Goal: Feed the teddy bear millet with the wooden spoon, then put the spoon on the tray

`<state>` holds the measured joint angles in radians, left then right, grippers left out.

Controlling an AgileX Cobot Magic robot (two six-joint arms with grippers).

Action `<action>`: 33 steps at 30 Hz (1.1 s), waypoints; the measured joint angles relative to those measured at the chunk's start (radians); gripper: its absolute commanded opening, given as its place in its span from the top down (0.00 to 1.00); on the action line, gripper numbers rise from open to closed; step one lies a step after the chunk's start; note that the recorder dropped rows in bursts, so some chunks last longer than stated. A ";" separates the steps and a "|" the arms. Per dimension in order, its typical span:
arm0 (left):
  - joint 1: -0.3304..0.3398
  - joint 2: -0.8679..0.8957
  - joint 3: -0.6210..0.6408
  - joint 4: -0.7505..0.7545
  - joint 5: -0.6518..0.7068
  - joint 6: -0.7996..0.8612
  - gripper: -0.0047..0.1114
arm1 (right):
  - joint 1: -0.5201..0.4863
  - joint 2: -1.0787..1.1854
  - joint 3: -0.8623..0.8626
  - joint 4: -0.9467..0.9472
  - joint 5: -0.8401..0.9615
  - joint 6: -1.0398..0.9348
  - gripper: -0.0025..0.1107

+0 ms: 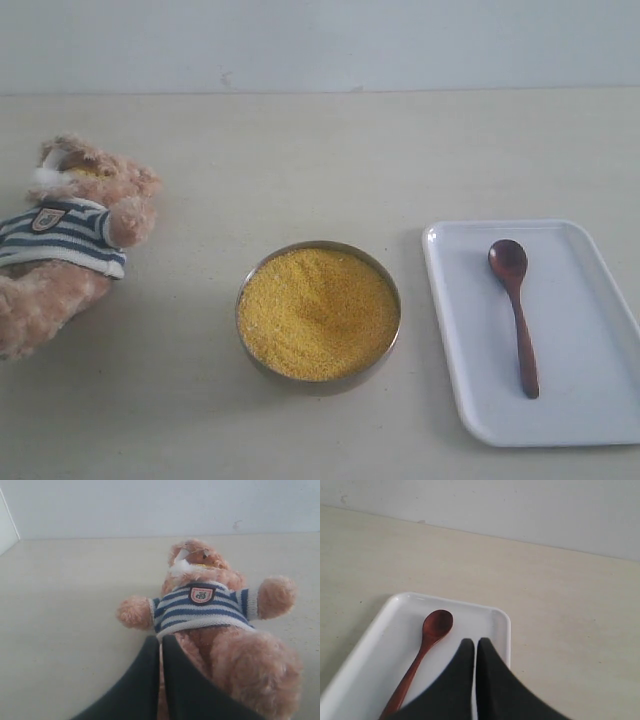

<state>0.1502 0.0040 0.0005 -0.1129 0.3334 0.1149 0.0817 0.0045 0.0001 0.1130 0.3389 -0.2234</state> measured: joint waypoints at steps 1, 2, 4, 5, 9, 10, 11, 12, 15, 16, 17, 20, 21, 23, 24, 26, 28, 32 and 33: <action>0.000 0.000 0.000 0.000 0.000 0.000 0.93 | 0.000 0.000 0.000 0.000 0.000 0.000 0.97; 0.000 0.000 0.000 0.000 0.000 0.000 0.93 | 0.000 0.000 0.000 0.000 0.000 0.001 0.97; 0.000 0.000 0.000 0.000 0.000 0.000 0.93 | 0.000 0.000 0.000 0.002 0.000 0.002 0.97; 0.000 0.000 0.000 0.000 0.000 0.000 0.93 | 0.000 0.000 0.000 0.003 0.000 0.002 0.97; 0.000 0.000 0.000 0.000 0.000 0.000 0.93 | 0.000 0.000 0.000 0.004 0.000 0.005 0.97; 0.000 0.000 0.000 0.000 0.000 0.000 0.93 | 0.000 0.000 0.000 0.004 0.000 0.005 0.97; 0.000 0.000 0.000 0.000 0.000 0.000 0.93 | 0.000 0.000 0.000 0.004 0.000 0.005 0.97; 0.000 0.000 0.000 0.000 0.000 0.000 0.93 | 0.000 0.000 0.000 0.004 0.000 0.005 0.97; 0.000 0.000 0.000 0.000 0.000 0.000 0.93 | 0.000 0.000 0.000 0.004 0.000 0.007 0.97; 0.000 0.000 0.000 0.000 0.000 0.000 0.93 | 0.000 0.000 0.000 0.004 0.000 0.007 0.97; 0.000 0.000 0.000 0.000 0.000 0.000 0.93 | 0.000 0.000 0.000 0.004 0.000 0.007 0.97; 0.000 0.000 0.000 0.000 0.000 0.000 0.93 | 0.000 0.000 0.000 0.004 0.000 0.009 0.97; 0.000 0.000 0.000 0.000 0.000 0.000 0.93 | 0.000 0.000 0.000 0.004 0.000 0.009 0.97; 0.000 0.000 0.000 0.000 0.000 0.000 0.93 | 0.000 0.000 0.000 0.004 0.000 0.009 0.97; 0.000 0.000 0.000 0.000 0.000 0.000 0.93 | 0.000 0.000 0.000 0.004 0.000 0.009 0.97; 0.000 0.000 0.000 0.000 0.000 0.000 0.93 | 0.000 0.000 0.000 0.004 0.000 0.009 0.97; 0.000 0.000 0.000 0.000 0.000 0.000 0.93 | 0.000 0.000 0.000 0.004 0.000 0.009 0.97; 0.000 0.000 0.000 0.000 0.000 0.000 0.93 | 0.000 0.000 0.000 0.004 0.000 0.012 0.97; 0.000 0.000 0.000 0.000 0.000 0.000 0.93 | 0.000 0.000 0.000 0.004 0.000 0.012 0.97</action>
<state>0.1502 0.0040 0.0005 -0.1129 0.3334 0.1149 0.0817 0.0045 0.0001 0.1170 0.3389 -0.2118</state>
